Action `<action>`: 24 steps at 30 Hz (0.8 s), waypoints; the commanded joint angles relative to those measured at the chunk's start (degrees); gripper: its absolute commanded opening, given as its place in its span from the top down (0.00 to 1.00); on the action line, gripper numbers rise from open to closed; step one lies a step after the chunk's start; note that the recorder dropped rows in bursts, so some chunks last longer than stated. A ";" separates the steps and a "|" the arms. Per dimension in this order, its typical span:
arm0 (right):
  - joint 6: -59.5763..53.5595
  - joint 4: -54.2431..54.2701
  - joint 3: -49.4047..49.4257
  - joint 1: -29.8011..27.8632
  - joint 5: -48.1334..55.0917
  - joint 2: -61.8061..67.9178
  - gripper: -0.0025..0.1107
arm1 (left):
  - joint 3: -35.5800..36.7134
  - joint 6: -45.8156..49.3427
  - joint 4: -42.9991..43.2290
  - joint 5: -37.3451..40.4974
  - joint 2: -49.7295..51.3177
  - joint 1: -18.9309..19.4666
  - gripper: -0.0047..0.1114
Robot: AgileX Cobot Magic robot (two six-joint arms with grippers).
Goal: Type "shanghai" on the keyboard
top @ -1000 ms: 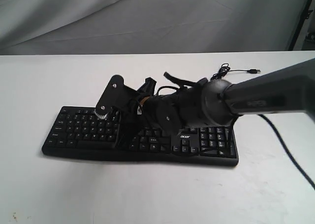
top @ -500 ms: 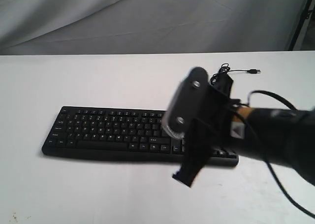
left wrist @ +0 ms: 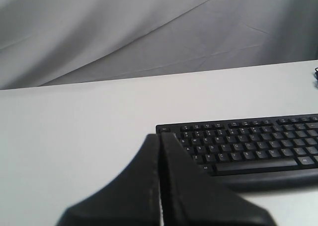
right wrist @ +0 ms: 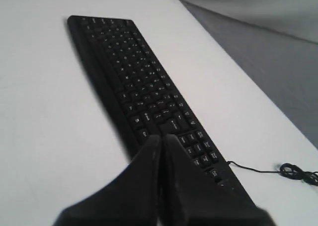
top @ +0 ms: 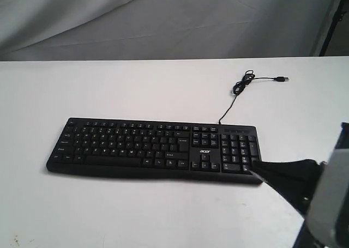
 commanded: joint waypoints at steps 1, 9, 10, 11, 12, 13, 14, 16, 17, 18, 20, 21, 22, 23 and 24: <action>0.32 9.75 6.55 -0.14 -2.74 -15.83 0.98 | 0.25 -0.16 0.27 -0.16 -0.20 -0.20 0.96; 0.32 11.75 14.25 -11.91 1.12 -37.33 0.98 | 0.25 -0.16 0.27 -0.16 -0.20 -0.20 0.96; 0.32 12.72 14.25 -13.42 5.04 -39.33 0.98 | 0.25 -0.16 0.27 -0.16 -0.20 -0.20 0.96; 0.32 13.89 14.25 -14.42 6.78 -40.81 0.98 | 0.25 -0.16 0.27 -0.16 -0.20 -0.20 0.96; 0.32 15.07 14.25 -15.44 8.49 -42.56 0.98 | 0.25 -0.16 0.27 -0.16 -0.20 -0.20 0.96; 0.32 15.89 14.25 -16.04 9.60 -44.17 0.98 | 0.25 -0.16 0.27 -0.16 -0.20 -0.20 0.96; 0.32 16.75 14.25 -16.32 10.12 -45.59 0.98 | 0.25 -0.16 0.27 -0.16 -0.20 -0.20 0.96; 0.32 18.26 14.25 -16.55 10.76 -45.76 0.98 | 0.25 -0.16 0.27 -0.16 -0.20 -0.20 0.96; 0.32 18.46 14.25 -16.55 10.76 -45.76 0.98 | 0.25 -0.16 0.27 -0.16 -0.20 -0.20 0.96; 0.32 18.47 14.25 -16.55 10.76 -45.76 0.98 | 0.25 -0.16 0.27 -0.16 -0.20 -0.20 0.96; 0.21 18.47 14.25 -16.55 10.99 -45.76 0.98 | 0.25 -0.16 0.27 -0.16 -0.20 -0.20 0.96; 0.09 18.13 14.25 -16.55 11.10 -45.76 0.98 | 0.25 -0.16 0.27 -0.16 -0.20 -0.20 0.96; 0.09 17.54 14.25 -16.55 11.26 -45.76 0.98 | 0.25 -0.16 0.27 -0.16 -0.20 -0.20 0.96; 0.09 17.04 14.25 -16.55 11.41 -45.76 0.98 | 0.25 -0.16 0.27 -0.16 -0.20 -0.20 0.96; 0.09 16.29 14.25 -16.55 11.41 -45.76 0.98 | 0.25 -0.16 0.27 -0.16 -0.20 -0.20 0.96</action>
